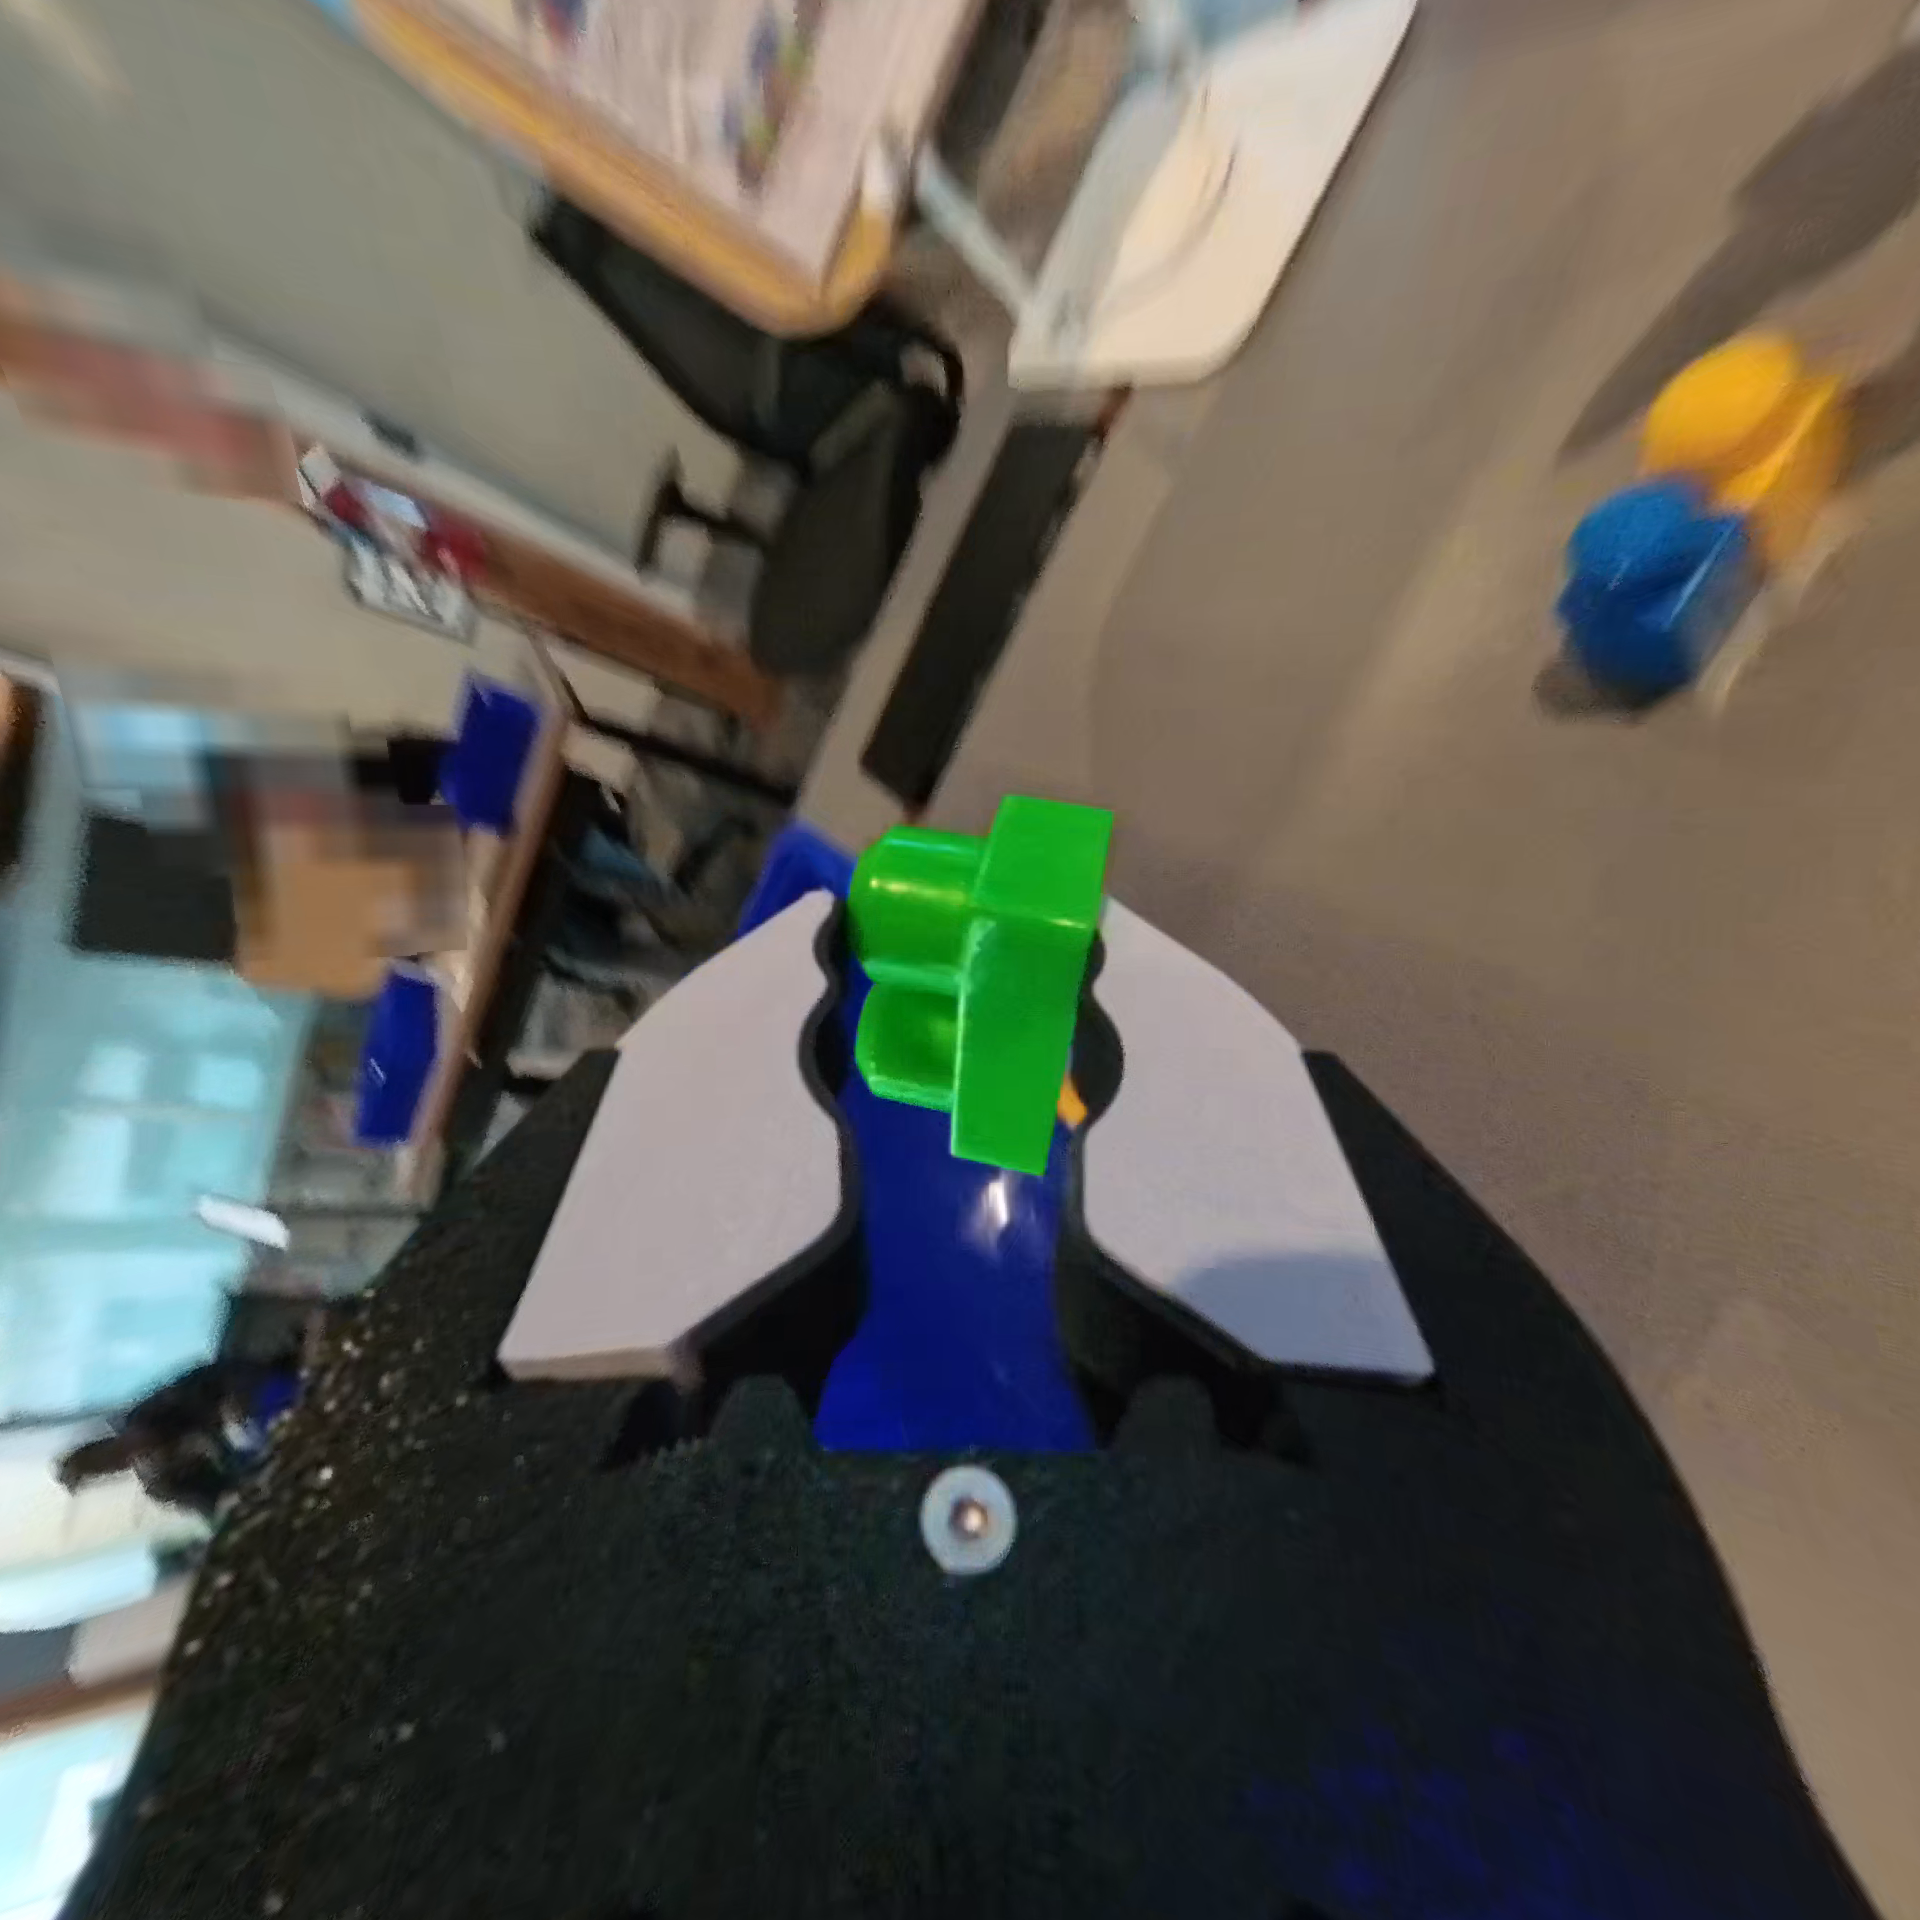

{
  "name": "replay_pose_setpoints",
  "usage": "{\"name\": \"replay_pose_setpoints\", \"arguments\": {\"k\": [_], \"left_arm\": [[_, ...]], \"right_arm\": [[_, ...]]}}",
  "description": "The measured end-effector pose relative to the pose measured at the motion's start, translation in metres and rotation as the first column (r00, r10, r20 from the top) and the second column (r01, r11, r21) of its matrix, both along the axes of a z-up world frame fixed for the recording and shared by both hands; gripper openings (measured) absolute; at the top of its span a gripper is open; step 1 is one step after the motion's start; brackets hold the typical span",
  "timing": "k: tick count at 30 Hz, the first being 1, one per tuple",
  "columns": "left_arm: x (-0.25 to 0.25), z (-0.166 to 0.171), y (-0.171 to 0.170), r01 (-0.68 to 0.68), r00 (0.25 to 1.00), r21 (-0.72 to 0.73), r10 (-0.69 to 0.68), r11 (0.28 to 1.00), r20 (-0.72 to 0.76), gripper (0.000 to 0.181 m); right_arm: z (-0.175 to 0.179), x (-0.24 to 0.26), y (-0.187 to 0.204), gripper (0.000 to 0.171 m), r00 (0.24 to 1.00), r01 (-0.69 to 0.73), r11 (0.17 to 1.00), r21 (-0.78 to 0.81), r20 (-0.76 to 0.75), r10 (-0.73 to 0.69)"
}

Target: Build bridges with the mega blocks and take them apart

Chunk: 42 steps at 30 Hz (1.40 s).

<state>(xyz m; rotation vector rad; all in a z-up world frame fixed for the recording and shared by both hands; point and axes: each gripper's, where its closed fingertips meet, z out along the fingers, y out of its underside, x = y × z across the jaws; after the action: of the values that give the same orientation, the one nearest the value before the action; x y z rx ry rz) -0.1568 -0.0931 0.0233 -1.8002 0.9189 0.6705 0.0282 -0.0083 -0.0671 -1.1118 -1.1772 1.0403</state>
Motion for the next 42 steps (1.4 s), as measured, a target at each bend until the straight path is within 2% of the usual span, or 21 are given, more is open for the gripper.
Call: {"name": "replay_pose_setpoints", "arguments": {"k": [1, 4, 6, 11, 13, 16, 25, 29, 30, 32, 36, 39, 41, 42], "left_arm": [[0.024, 0.002, 0.005, 0.046, 0.998, 0.067, -0.044, 0.997, -0.033, 0.040], [0.078, -0.005, 0.022, 0.124, 0.981, 0.251, -0.081, 0.960, -0.176, 0.040], [0.105, -0.019, 0.032, 0.166, 0.968, 0.317, -0.093, 0.934, -0.233, 0.039], [0.154, -0.045, 0.045, 0.248, 0.963, 0.405, -0.180, 0.880, -0.200, 0.040], [0.159, -0.051, 0.048, 0.237, 0.971, 0.404, -0.205, 0.884, -0.122, 0.040], [0.167, -0.053, 0.044, 0.262, 0.965, 0.420, -0.236, 0.869, -0.114, 0.040], [0.176, -0.065, 0.048, 0.256, 0.958, 0.405, -0.175, 0.878, -0.226, 0.040], [0.178, -0.066, 0.049, 0.237, 0.943, 0.406, -0.109, 0.882, -0.315, 0.040], [0.178, -0.068, 0.050, 0.231, 0.936, 0.403, -0.090, 0.885, -0.339, 0.040], [0.178, -0.070, 0.051, 0.226, 0.928, 0.405, -0.069, 0.886, -0.367, 0.040], [0.177, -0.069, 0.051, 0.215, 0.953, 0.404, -0.102, 0.889, -0.284, 0.042], [0.165, -0.068, 0.051, 0.178, 0.980, 0.362, -0.131, 0.915, -0.152, 0.063], [0.151, -0.064, 0.050, 0.142, 0.990, 0.355, -0.131, 0.924, -0.057, 0.071], [0.143, -0.062, 0.050, 0.126, 0.991, 0.360, -0.129, 0.925, -0.016, 0.069]], "right_arm": [[0.001, 0.000, -0.002, 0.047, 1.000, 0.000, 1.000, -0.011, 0.005, 0.000], [0.002, -0.001, -0.013, 0.047, 0.998, -0.049, 0.996, -0.079, 0.025, 0.052], [0.005, -0.002, -0.022, 0.048, 0.993, -0.106, 0.985, -0.136, 0.033, 0.111], [0.027, 0.004, -0.033, 0.055, 0.979, -0.204, 0.947, -0.247, -0.032, 0.203], [0.033, 0.008, -0.036, 0.055, 0.974, -0.228, 0.934, -0.276, -0.044, 0.224], [0.040, 0.009, -0.040, 0.055, 0.967, -0.252, 0.914, -0.318, -0.043, 0.251], [0.017, -0.004, -0.053, 0.058, 0.947, -0.167, 0.911, -0.378, 0.196, 0.255], [0.000, -0.011, -0.053, 0.048, 0.934, -0.111, 0.927, -0.359, 0.281, 0.221], [-0.001, -0.012, -0.056, 0.040, 0.929, -0.119, 0.929, -0.351, 0.290, 0.229], [-0.003, -0.012, -0.053, 0.039, 0.931, -0.093, 0.944, -0.316, 0.309, 0.195], [0.001, -0.010, -0.049, 0.038, 0.941, -0.078, 0.961, -0.264, 0.298, 0.159], [0.000, -0.004, -0.037, 0.038, 0.953, -0.042, 0.976, -0.213, 0.286, 0.104], [0.000, 0.001, -0.030, 0.038, 0.961, -0.035, 0.979, -0.199, 0.261, 0.087], [0.001, 0.003, -0.026, 0.038, 0.966, -0.030, 0.982, -0.189, 0.246, 0.077]]}}
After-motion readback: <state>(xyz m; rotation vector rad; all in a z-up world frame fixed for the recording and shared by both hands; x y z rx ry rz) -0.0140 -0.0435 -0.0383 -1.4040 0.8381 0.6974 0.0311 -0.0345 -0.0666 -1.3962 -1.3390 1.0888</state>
